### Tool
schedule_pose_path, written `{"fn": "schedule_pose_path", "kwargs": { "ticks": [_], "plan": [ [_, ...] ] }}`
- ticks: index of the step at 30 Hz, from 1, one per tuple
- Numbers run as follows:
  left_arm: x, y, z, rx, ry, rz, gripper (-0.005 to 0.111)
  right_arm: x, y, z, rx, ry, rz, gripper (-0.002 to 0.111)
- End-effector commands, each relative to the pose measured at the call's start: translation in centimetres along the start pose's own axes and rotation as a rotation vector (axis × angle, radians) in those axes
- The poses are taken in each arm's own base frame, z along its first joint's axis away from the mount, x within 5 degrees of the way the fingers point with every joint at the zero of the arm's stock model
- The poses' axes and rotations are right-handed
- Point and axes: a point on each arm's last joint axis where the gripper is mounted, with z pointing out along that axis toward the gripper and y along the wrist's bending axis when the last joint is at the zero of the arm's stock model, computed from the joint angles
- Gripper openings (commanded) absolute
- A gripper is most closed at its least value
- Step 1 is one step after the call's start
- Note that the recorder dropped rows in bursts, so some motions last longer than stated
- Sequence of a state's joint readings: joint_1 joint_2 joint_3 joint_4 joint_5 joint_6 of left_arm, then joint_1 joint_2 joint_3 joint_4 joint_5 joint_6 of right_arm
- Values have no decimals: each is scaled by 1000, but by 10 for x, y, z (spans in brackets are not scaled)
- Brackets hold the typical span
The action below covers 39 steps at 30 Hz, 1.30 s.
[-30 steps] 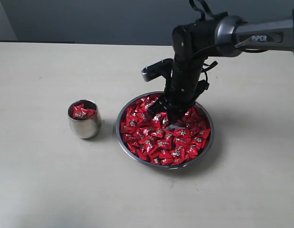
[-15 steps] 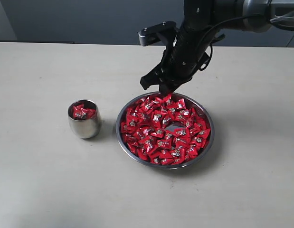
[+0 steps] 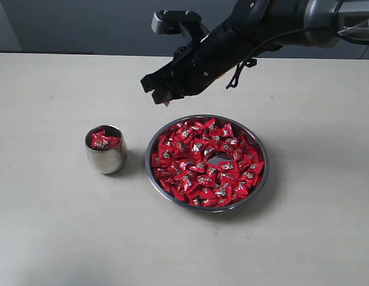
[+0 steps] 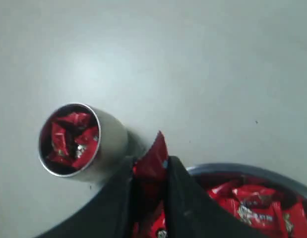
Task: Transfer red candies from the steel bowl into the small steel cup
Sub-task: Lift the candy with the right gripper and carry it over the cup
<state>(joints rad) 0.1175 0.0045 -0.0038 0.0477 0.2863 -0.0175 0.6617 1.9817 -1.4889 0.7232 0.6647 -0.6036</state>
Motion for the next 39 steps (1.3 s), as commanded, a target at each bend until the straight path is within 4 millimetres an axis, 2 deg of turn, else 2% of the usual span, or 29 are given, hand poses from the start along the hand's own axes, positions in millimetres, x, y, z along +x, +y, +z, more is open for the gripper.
{"fn": "schedule_pose_path", "kwargs": {
  "ticks": [1, 6, 8, 19, 24, 33, 39],
  "plan": [
    [1, 0, 0, 0, -3, -5, 0, -16, 22, 12, -69, -14, -149, -1],
    [1, 0, 0, 0, -3, -5, 0, -30, 51, 41, -156, 86, -305, -1],
    [1, 0, 0, 0, -3, -5, 0, -34, 54, 46, -145, 143, -392, -1],
    [1, 0, 0, 0, -3, -5, 0, -49, 58, 55, -216, 199, -573, -1],
    [1, 0, 0, 0, -3, -5, 0, -46, 58, 57, -263, 243, -689, -1],
    [1, 0, 0, 0, -3, -5, 0, -44, 51, 59, -207, 282, -732, -1],
    [1, 0, 0, 0, -3, -5, 0, -42, 47, 66, -185, 289, -686, -1]
  ]
}}
